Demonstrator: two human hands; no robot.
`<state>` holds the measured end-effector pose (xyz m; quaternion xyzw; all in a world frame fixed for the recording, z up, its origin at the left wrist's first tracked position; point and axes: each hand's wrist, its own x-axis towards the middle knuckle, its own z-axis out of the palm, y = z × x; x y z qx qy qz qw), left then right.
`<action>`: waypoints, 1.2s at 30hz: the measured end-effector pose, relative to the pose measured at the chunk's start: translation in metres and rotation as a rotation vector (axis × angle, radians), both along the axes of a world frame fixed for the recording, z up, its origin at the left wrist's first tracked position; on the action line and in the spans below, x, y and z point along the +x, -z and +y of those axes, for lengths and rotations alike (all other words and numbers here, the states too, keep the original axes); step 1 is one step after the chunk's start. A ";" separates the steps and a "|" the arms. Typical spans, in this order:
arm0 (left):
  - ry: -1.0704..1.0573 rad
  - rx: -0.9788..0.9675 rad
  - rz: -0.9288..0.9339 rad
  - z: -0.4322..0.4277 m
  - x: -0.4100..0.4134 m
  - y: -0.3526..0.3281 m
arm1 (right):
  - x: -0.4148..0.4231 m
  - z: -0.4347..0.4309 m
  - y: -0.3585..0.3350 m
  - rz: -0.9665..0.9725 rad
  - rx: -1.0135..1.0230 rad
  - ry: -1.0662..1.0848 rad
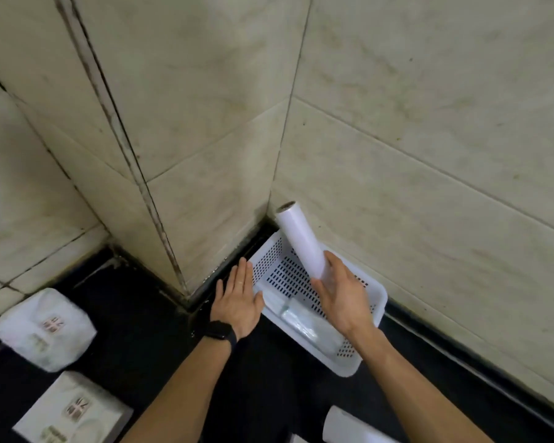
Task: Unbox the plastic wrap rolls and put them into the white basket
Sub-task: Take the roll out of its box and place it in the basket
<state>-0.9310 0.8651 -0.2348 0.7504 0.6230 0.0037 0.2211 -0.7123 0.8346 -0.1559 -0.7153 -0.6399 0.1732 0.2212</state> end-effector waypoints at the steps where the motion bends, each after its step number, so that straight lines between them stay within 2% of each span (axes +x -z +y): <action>1: -0.003 0.019 0.013 -0.002 0.000 0.003 | -0.001 0.005 0.008 -0.005 -0.032 -0.005; 6: 0.013 0.085 0.065 -0.007 -0.005 0.009 | -0.001 0.013 0.049 -0.058 -0.148 -0.039; 13: 0.013 0.121 0.109 0.000 0.003 0.006 | -0.002 0.020 0.070 -0.076 -0.082 -0.040; 16: 0.008 0.121 0.109 -0.001 0.004 0.007 | 0.002 0.025 0.072 -0.258 -0.099 -0.007; 18: 0.008 0.108 0.100 -0.001 0.004 0.008 | 0.008 0.024 0.073 -0.300 -0.193 -0.032; 22: 0.013 0.089 0.099 0.000 0.005 0.005 | 0.021 0.014 0.078 -0.258 -0.339 -0.037; 28: 0.028 0.072 0.113 0.002 0.004 0.001 | 0.026 0.015 0.077 -0.199 -0.376 -0.037; 36: 0.036 0.005 0.095 0.005 0.001 -0.002 | 0.033 0.016 0.070 -0.295 -0.443 -0.052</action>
